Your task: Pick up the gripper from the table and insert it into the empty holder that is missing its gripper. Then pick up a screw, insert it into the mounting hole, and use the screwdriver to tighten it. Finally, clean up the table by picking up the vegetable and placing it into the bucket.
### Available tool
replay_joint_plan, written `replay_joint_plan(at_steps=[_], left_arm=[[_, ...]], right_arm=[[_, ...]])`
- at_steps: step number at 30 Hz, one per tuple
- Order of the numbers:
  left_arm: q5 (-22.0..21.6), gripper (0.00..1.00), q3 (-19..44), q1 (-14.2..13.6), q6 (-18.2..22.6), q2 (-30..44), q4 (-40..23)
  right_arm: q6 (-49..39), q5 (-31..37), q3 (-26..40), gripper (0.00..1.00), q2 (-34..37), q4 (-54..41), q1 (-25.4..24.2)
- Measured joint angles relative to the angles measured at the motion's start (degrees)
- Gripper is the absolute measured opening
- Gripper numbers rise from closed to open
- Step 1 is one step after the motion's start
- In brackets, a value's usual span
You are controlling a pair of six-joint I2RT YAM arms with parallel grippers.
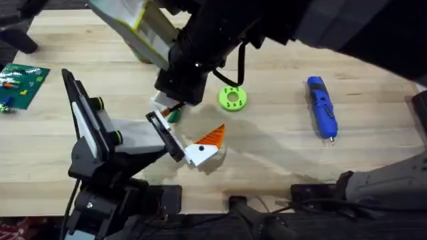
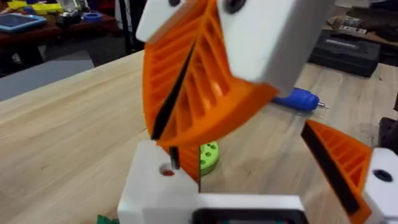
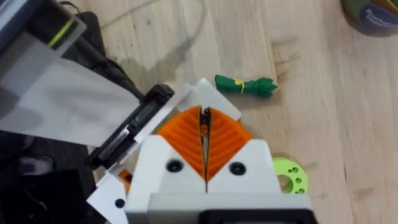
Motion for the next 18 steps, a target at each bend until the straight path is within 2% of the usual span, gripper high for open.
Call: replay_joint_plan(at_steps=[18], left_arm=[[0.0, 0.986, 0.0, 0.0, 0.0, 0.0, 0.0]], right_arm=[[-0.4, 0.0, -0.3, 0.008, 0.0, 0.6, 0.0]])
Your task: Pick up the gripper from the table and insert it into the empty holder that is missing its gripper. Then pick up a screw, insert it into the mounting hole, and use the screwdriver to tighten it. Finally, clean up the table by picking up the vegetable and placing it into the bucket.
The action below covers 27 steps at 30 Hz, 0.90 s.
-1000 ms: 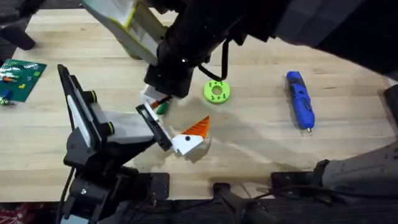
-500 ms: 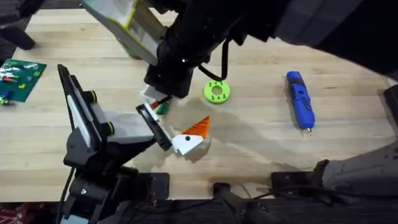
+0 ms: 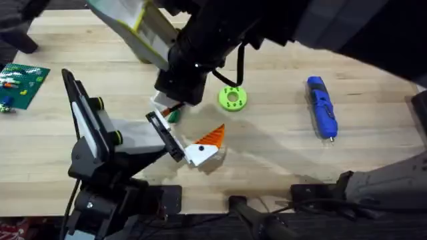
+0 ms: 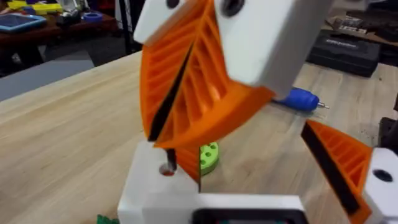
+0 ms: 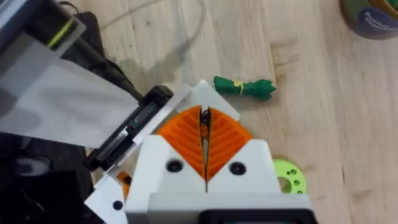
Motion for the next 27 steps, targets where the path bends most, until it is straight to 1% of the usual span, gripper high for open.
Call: replay_joint_plan(at_steps=[13, 21, 27], left_arm=[[0.0, 0.988, 0.0, 0.0, 0.0, 0.0, 0.0], [0.0, 0.988, 0.0, 0.0, 0.0, 0.0, 0.0], [0.0, 0.988, 0.0, 0.0, 0.0, 0.0, 0.0]], right_arm=[[-0.4, 0.0, 0.0, 0.008, 0.0, 0.3, 0.0], [-1.1, 0.0, 0.0, 0.008, 2.0, 0.3, 0.0], [-1.3, 0.0, -0.1, 0.008, 2.0, 0.3, -0.3]])
